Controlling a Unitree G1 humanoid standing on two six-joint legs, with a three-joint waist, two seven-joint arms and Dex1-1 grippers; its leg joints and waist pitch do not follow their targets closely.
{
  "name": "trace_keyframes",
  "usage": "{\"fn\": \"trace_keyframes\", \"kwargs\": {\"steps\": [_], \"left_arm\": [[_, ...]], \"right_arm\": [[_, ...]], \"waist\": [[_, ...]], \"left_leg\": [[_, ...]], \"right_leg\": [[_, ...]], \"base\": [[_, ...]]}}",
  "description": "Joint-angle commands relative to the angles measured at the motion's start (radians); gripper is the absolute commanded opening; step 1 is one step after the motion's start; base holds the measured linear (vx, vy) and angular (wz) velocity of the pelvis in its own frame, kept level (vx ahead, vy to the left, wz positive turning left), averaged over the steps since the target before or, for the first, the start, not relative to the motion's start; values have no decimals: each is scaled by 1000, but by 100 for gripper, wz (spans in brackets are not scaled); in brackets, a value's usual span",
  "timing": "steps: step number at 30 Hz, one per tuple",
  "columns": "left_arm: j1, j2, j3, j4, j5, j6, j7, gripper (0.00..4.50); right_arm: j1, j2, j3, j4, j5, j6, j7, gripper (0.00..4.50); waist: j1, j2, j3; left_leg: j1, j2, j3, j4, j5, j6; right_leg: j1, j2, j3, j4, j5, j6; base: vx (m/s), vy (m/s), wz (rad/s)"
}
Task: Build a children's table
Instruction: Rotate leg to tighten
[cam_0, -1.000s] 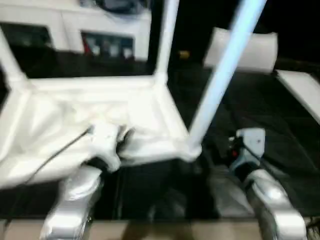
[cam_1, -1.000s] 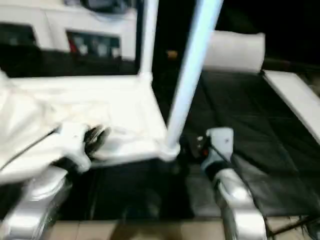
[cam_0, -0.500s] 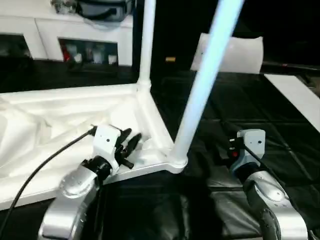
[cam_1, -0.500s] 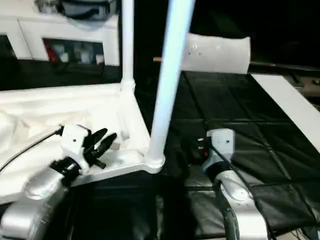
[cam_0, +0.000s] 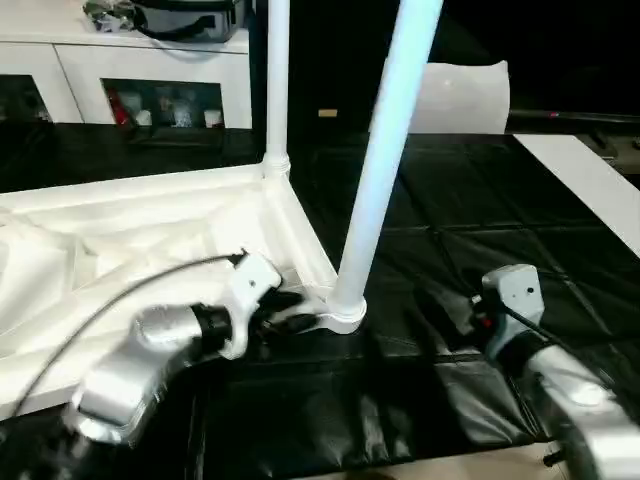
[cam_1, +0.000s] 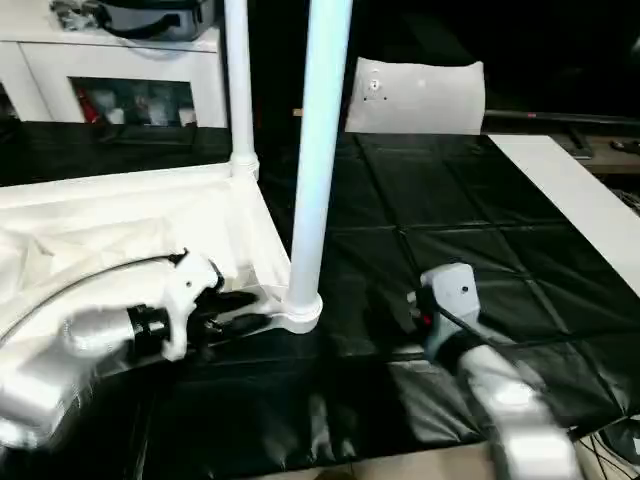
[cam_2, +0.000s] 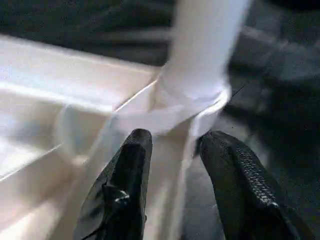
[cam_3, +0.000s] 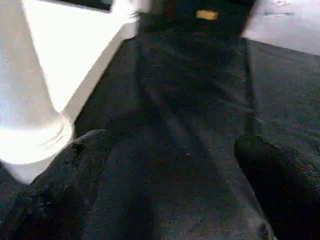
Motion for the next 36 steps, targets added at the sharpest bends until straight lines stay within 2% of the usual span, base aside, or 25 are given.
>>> {"fn": "trace_keyframes", "kwargs": {"steps": [1,3,4,6,8,13,17,22,28,30,31,33,34,36], "left_arm": [[-8,7,-20,12,26,3,-12,194],[-6,19,-25,15,26,25,-17,194],[-4,22,-27,11,21,40,-21,194],[-1,30,-37,4,18,56,-30,194],[3,43,-48,-7,5,62,-53,194],[11,46,-39,-14,-15,64,-68,194],[12,28,-14,-37,-54,91,-72,194],[12,50,-33,-68,-82,97,-113,194],[-7,56,-78,-12,32,36,-44,194],[-11,58,-84,-4,39,36,-39,194],[-12,61,-86,-4,38,36,-43,194],[-12,64,-89,0,35,29,-48,167],[-13,64,-89,2,38,25,-44,159],[-17,54,-83,7,34,12,-45,159]], "right_arm": [[6,-16,8,1,6,6,41,450],[11,-35,17,1,8,7,72,450],[11,-44,21,2,9,4,87,450],[7,-62,22,3,17,3,114,450],[0,-77,23,6,35,7,137,450],[-11,-93,21,40,33,-14,166,450],[-14,-92,22,50,27,-23,168,450],[-19,-96,32,55,29,-33,165,450],[-11,-100,55,49,14,-42,179,450],[-7,-100,61,44,17,-39,183,450],[-6,-100,63,43,18,-38,185,450],[-4,-102,68,40,18,-35,187,450],[-3,-102,69,38,21,-32,190,450],[-1,-103,74,31,30,-21,201,450]], "waist": [[6,11,-38],[4,13,-44],[6,19,-46],[8,14,-44],[10,10,-43],[13,11,-40],[16,12,-41],[26,15,-38],[25,16,-38],[25,18,-38],[25,15,-39],[25,19,-39],[25,17,-40],[25,22,-40]], "left_leg": [[-23,52,-8,-92,-112,70],[-24,56,-6,-88,-47,81],[-24,57,-6,-86,-21,85],[-25,59,-5,-88,-25,91],[-24,58,-3,-88,-35,93],[-23,58,-1,-90,-53,90],[-22,60,-1,-91,-43,85],[-19,61,0,-94,-68,80],[-20,62,-1,-96,-82,76],[-20,59,-1,-95,-86,75],[-21,59,-1,-95,-84,73],[-22,60,-2,-96,-78,70],[-22,61,-2,-96,-73,71],[-21,61,-2,-95,-74,73]], "right_leg": [[45,-98,60,-93,-302,-126],[47,-102,60,-82,-185,-173],[50,-103,59,-77,-128,-199],[53,-104,58,-74,-103,-220],[55,-106,58,-78,-123,-222],[52,-107,57,-85,-189,-208],[51,-106,56,-82,-174,-214],[49,-108,58,-86,-207,-204],[48,-106,58,-90,-228,-185],[48,-105,57,-91,-234,-181],[50,-106,58,-92,-239,-177],[49,-106,58,-90,-230,-181],[50,-106,58,-89,-217,-184],[49,-106,57,-88,-207,-191]], "base": [[0,0,0],[0,0,0],[0,0,0],[0,0,0],[0,0,0],[0,0,0],[0,0,0],[0,0,0],[0,0,0],[0,0,0],[0,0,0],[0,0,0],[0,0,0],[0,0,0]]}}
